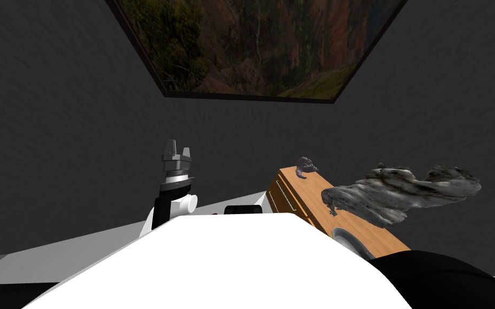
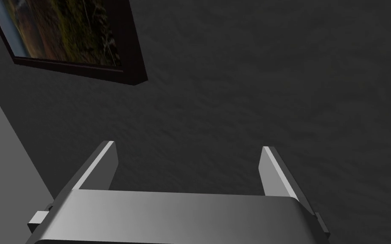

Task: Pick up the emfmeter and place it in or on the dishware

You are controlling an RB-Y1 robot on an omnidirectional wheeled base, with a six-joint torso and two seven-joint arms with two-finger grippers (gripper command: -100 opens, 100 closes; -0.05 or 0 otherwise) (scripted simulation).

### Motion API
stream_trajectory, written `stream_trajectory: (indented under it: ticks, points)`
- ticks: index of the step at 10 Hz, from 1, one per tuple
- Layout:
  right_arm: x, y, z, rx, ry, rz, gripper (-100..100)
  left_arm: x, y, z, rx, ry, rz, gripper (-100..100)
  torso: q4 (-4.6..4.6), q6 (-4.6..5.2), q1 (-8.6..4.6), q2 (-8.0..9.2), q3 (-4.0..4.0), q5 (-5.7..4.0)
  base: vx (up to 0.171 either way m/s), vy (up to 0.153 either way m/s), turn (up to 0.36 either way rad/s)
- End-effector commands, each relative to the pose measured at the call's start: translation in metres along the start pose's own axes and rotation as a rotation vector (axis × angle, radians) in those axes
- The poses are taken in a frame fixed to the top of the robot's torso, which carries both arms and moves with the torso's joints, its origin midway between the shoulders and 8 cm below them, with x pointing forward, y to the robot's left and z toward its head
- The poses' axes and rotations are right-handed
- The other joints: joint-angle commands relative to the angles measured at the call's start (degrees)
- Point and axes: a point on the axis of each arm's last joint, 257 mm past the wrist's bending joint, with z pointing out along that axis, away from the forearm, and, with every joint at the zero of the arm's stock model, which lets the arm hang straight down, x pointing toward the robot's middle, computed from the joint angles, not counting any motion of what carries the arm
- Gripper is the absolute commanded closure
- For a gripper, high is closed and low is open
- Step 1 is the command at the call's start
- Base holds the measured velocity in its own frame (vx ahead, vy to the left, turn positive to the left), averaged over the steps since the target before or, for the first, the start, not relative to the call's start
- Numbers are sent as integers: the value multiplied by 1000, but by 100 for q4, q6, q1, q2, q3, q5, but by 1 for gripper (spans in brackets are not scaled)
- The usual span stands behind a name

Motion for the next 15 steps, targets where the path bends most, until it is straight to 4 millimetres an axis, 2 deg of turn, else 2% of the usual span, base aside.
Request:
stream_trajectory:
  ticks: [1,3,5,7,8,9,13,14,15]
  points:
    - [-12,-18,-11,34,-26,1,100,0,0,0,0,0,0,0,0,0,0,0,0,0,13,116,12]
    - [-18,-25,-16,48,-38,0,100,0,0,0,0,0,0,0,0,10,1,4,2,7,7,59,4]
    - [-38,-49,-33,94,-77,-9,100,0,0,0,0,0,0,0,2,5,0,2,2,11,17,93,13]
    - [-44,-55,-38,107,-89,-14,100,0,0,0,0,0,0,0,1,10,13,3,2,12,13,80,2]
    - [-41,-52,-35,102,-83,-12,100,0,0,0,0,0,0,0,1,8,5,5,3,11,6,28,7]
    - [-42,-53,-36,103,-85,-12,-100,0,0,0,0,0,0,0,0,13,-9,9,5,7,2,6,1]
    - [-43,-53,-36,103,-85,-12,-100,0,0,0,0,0,0,0,2,14,-26,15,8,2,0,0,0]
    - [-43,-53,-36,103,-85,-12,0,0,0,0,0,0,0,0,2,14,-26,15,8,2,0,0,0]
    - [-48,-57,-47,103,-83,-44,-100,0,0,0,0,0,0,0,2,14,-26,15,8,2,51,-1,-217]
